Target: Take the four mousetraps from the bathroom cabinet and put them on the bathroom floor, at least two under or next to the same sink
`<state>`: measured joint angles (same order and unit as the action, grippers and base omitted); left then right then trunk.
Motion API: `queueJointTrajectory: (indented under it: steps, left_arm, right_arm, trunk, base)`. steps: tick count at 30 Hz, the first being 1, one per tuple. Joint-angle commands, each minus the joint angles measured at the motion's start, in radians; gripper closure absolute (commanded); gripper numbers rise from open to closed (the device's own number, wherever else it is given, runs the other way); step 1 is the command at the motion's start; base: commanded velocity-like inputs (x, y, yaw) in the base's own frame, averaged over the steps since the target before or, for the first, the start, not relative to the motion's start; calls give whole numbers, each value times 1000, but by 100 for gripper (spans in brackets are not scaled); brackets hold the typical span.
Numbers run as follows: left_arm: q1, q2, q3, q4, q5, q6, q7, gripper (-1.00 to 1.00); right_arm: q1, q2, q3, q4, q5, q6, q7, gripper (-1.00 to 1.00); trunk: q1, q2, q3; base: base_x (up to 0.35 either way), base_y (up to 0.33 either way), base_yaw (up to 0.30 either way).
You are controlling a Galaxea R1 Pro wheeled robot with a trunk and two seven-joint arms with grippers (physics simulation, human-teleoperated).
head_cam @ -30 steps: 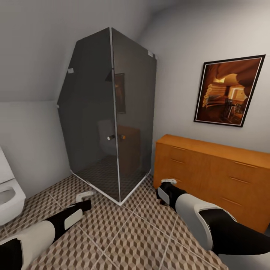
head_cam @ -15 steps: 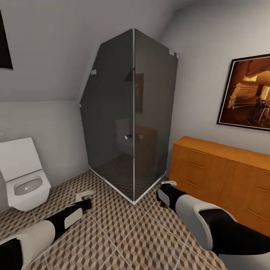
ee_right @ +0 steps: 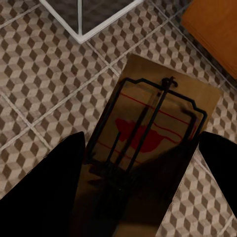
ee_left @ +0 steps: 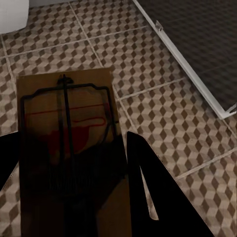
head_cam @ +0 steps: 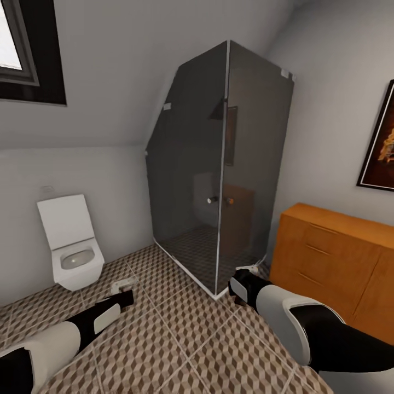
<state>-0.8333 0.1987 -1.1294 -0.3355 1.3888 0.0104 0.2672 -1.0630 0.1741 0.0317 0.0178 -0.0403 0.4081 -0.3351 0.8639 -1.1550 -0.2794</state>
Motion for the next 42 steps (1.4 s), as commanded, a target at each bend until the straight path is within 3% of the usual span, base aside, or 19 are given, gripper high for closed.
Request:
queueJointTrajectory:
  steps: [1, 13, 42]
  left_arm:
    - [-1, 2, -7, -3, 1, 2, 8, 100]
    - [-1, 2, -7, -5, 1, 2, 12, 100]
    - [-1, 4, -4, -6, 1, 1, 12, 100]
  right_arm:
    - [-2, 0, 4, 2, -4, 2, -4, 100]
    - [-2, 0, 4, 2, -6, 3, -1, 100]
    - [-2, 0, 4, 2, -7, 2, -2, 100]
  trunk:
    - [0, -1, -1]
    - [0, -1, -1]
    - [0, -1, -1]
  base:
    - [0, 0, 300]
    - [0, 0, 155]
    - [0, 0, 290]
